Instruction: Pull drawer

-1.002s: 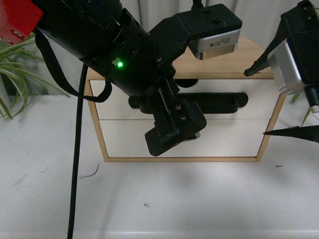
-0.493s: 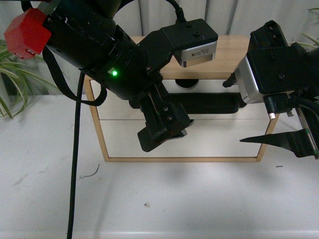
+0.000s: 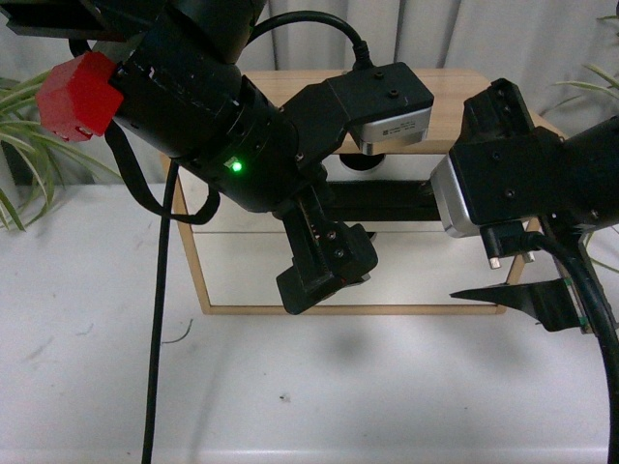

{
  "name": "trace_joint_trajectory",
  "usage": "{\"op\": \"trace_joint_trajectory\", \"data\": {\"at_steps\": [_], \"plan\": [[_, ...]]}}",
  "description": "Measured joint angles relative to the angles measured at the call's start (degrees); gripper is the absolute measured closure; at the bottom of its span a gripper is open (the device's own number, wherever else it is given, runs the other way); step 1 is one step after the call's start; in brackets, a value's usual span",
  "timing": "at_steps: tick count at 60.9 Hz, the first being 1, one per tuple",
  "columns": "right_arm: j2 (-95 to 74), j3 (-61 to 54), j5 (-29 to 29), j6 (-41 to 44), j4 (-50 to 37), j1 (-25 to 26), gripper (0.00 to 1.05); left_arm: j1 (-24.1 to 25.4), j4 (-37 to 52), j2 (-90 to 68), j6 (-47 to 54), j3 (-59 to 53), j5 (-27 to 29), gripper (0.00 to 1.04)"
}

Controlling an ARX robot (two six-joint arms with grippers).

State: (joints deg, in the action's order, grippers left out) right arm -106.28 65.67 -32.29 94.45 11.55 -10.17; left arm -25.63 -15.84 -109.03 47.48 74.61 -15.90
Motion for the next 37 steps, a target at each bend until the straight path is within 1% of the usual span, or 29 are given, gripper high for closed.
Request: {"op": "trace_joint_trajectory", "data": {"at_steps": [9,37], "plan": [[-2.0,-0.7,0.8,0.0,-2.6,-0.4,0.06,-0.3,0.7,-0.9,0.2,-0.3,0.0,0.07],[-5.1,-1.0,2.0,0.2,-6.0,-1.2,0.06,-1.3,3.0,-2.5,-0.1,-1.2,-0.2,0.07]]}}
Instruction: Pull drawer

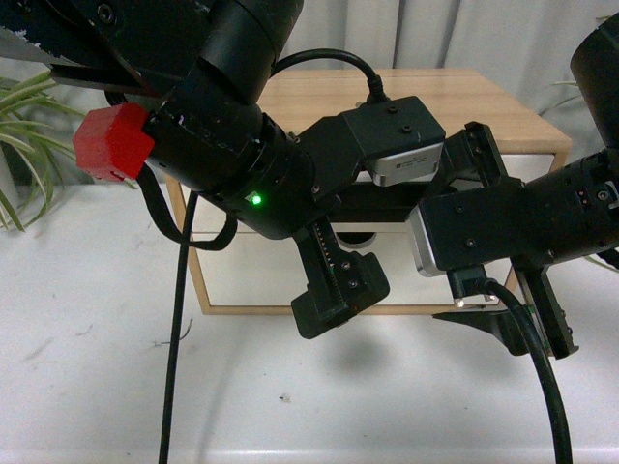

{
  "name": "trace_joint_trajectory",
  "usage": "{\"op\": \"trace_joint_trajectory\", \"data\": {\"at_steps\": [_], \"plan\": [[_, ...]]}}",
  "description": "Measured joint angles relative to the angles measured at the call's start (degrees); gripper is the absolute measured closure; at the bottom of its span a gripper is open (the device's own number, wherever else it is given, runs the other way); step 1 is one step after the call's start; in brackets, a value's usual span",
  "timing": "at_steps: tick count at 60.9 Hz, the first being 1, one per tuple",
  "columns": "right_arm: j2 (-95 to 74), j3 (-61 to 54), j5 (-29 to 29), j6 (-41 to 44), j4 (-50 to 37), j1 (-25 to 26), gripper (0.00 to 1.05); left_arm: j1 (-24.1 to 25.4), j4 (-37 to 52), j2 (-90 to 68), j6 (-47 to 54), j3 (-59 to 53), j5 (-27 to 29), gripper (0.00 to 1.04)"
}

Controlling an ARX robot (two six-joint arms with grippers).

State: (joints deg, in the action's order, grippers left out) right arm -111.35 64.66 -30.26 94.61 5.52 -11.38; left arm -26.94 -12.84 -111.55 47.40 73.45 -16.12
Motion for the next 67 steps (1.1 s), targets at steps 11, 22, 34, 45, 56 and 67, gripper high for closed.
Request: {"op": "trace_joint_trajectory", "data": {"at_steps": [11,22,34,45,56,67], "plan": [[-0.1,-0.1,0.1,0.0,-0.1,-0.3,0.06,-0.2,0.9,-0.3,0.0,-0.5,0.0,0.07],[0.0,-0.7,-0.1,-0.2,-0.5,-0.3,0.06,-0.2,0.7,-0.3,0.0,-0.6,-0.7,0.07],[0.9,-1.7,-0.2,-0.9,-0.2,-0.3,0.06,-0.3,0.7,-0.2,0.0,-1.2,-1.1,0.07],[2.4,-3.4,-0.3,-2.0,0.0,-0.3,0.06,-0.7,1.1,1.0,0.0,-3.0,-1.7,0.07],[4.2,-5.5,-0.4,-2.8,0.2,-0.3,0.06,-1.5,1.8,2.6,0.0,-5.5,-1.7,0.07],[6.3,-8.1,-0.4,-3.4,0.0,-0.3,0.06,-2.1,2.8,4.4,0.0,-8.2,-2.3,0.07]]}}
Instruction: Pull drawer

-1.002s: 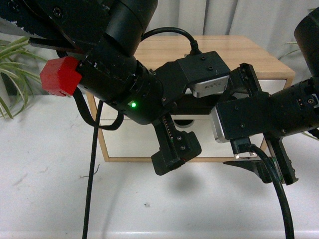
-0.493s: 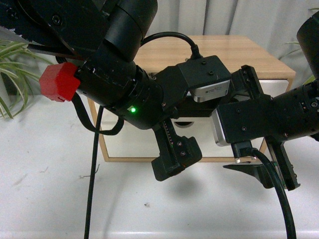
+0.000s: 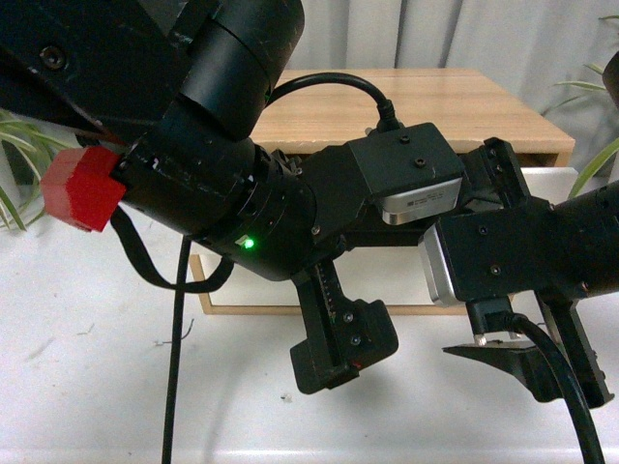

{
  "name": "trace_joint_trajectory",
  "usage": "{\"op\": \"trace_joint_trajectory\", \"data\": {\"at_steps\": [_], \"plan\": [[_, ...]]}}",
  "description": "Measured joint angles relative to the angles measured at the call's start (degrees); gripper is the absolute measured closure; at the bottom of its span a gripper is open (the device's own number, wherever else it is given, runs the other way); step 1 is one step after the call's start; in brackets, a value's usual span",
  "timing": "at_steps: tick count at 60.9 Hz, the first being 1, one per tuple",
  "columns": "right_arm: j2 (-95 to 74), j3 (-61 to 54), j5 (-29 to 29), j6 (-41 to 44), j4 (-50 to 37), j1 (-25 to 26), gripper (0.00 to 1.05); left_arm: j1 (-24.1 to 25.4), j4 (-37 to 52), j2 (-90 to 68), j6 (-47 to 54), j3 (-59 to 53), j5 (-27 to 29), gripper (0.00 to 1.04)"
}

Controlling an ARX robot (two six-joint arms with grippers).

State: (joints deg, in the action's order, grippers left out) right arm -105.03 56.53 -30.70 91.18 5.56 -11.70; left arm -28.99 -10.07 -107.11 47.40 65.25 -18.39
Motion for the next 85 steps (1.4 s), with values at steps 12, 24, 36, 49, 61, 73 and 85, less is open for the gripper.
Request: {"op": "trace_joint_trajectory", "data": {"at_steps": [12,24,36,49,61,73,85], "plan": [[2.1,-3.1,0.4,-0.5,-1.4,-0.3,0.06,-0.9,1.9,2.0,-0.3,-3.3,0.0,0.07],[4.0,-5.7,0.6,-1.3,-2.2,-0.7,0.06,-1.6,3.1,3.7,-0.5,-5.9,0.0,0.07],[7.3,-9.1,1.1,-2.1,-2.2,-1.1,0.06,-2.3,3.9,5.9,-1.2,-8.8,-0.5,0.07],[13.8,-16.4,1.4,-3.4,-3.4,-2.5,0.06,-4.4,6.1,10.6,-4.9,-15.0,-2.4,0.07],[25.6,-14.6,0.1,-10.2,-3.9,2.2,0.06,0.5,10.4,26.1,-20.7,-16.1,-14.6,0.07],[31.3,-15.1,-1.5,-37.3,-23.3,13.0,0.06,21.4,30.6,40.1,-46.6,-24.6,-11.0,0.07],[35.3,-21.1,7.3,-74.8,-31.6,24.2,0.06,44.3,27.8,53.5,-62.6,-35.9,-5.1,0.07]]}}
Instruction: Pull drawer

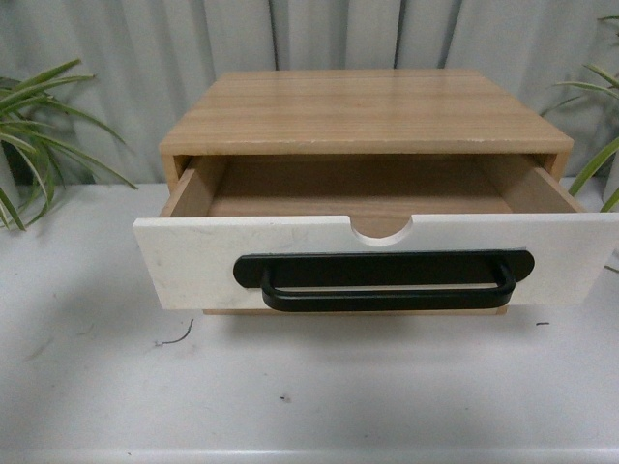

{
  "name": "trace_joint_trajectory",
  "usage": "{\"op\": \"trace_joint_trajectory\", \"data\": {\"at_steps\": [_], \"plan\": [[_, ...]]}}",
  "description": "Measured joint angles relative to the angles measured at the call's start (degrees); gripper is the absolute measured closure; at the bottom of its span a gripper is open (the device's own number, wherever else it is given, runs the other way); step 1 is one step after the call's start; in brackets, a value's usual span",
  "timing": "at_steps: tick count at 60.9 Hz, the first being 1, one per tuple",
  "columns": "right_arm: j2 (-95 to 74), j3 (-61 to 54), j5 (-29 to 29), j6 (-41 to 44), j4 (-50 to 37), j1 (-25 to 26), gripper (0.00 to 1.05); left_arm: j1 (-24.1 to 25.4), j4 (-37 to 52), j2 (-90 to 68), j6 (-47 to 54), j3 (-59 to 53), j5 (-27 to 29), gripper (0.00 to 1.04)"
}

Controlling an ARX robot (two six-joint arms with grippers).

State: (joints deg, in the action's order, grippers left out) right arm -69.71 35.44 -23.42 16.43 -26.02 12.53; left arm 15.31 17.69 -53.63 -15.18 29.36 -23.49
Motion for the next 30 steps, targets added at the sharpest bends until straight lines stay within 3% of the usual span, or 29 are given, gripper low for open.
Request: {"op": "trace_joint_trajectory", "data": {"at_steps": [7,13,19,23,30], "plan": [[4.2,-4.8,1.5,-11.0,-5.2,3.2,0.09,9.6,-1.9,6.7,-0.9,-4.0,1.3,0.07],[9.7,-11.2,8.2,-13.9,-10.8,2.7,0.27,15.4,4.3,10.8,4.9,-8.9,-3.7,0.21],[17.2,-17.7,9.6,-15.0,-5.5,0.7,0.46,11.6,3.4,16.5,10.8,-13.9,-3.2,0.39],[25.9,-21.2,11.7,-15.4,0.7,-0.9,0.62,7.3,2.8,19.9,12.9,-16.6,0.0,0.55],[33.8,-23.6,13.7,-15.5,1.1,-3.0,0.82,3.5,1.6,23.7,14.0,-19.0,4.6,0.75]]}}
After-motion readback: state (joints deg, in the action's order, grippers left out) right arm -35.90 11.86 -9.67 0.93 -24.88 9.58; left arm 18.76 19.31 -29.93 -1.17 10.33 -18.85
